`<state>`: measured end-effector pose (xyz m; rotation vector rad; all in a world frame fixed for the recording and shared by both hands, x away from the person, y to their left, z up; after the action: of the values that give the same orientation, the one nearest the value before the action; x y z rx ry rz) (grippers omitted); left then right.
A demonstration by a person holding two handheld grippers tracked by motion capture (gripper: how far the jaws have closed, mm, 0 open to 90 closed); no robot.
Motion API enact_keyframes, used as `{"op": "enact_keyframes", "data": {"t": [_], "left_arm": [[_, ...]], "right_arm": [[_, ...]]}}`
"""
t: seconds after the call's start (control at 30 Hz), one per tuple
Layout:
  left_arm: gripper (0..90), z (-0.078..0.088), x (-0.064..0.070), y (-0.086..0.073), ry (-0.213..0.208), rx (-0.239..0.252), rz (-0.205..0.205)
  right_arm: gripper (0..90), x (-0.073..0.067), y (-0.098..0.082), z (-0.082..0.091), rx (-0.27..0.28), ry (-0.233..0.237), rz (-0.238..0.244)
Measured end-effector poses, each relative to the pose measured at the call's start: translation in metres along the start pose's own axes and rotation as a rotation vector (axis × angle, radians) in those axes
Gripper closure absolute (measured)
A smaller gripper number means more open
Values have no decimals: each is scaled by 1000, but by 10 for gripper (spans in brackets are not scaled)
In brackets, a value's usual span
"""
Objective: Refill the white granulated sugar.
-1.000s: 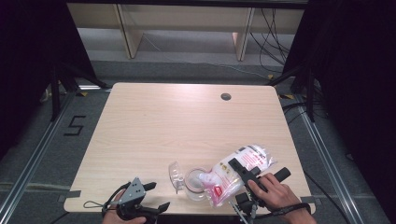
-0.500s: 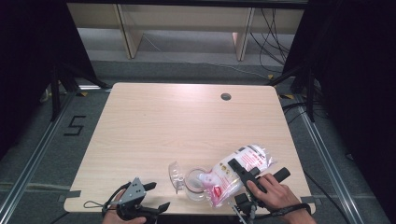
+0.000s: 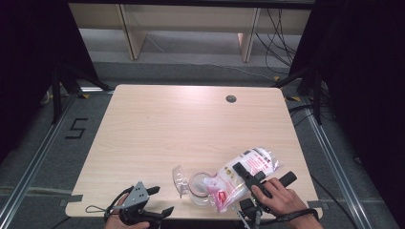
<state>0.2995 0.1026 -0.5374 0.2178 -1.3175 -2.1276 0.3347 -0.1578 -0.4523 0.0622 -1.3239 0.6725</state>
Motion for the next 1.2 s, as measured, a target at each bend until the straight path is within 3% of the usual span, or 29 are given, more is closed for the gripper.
{"op": "enact_keyframes", "data": {"t": [0.47, 0.63, 0.7, 0.8, 0.83, 0.87, 0.93, 0.97, 1.2], "left_arm": [[164, 0, -1, 0, -4, -2, -24], [164, 0, -1, 0, -3, -1, -20], [164, 0, 0, 0, 0, 0, 0], [164, 0, 0, 0, 0, -1, -1], [164, 0, 0, 0, 0, -1, -2], [164, 0, 0, 0, 0, -1, -1], [164, 0, 0, 0, 0, 0, 0], [164, 0, 0, 0, 0, 0, -1], [164, 0, 0, 0, -1, -1, -3]], "right_arm": [[534, 0, 0, 0, 7, -1, -10], [536, -1, -1, 0, 6, 8, -11], [537, -3, -1, 0, -3, 10, -43], [538, -2, -1, -1, 7, 9, -16], [538, -3, -1, 0, -3, 12, -47], [539, -3, -1, 0, -4, 10, -48], [539, -3, -1, 1, -5, 14, -43], [540, 0, -1, 0, 9, 5, -12], [542, 0, -1, 0, 5, 8, -10]]}}
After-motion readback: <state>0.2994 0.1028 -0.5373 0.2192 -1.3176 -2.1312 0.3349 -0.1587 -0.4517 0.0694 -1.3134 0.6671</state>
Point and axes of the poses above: each handheld gripper's, and its own axes: z roughly backward along the jaws, y roughly out of its top, x roughly to its right, the point moved 8 cm from there along -z, roughly forward along the jaws, and after that the axes turned 3 degrees about -y, right-handed, at the moved point
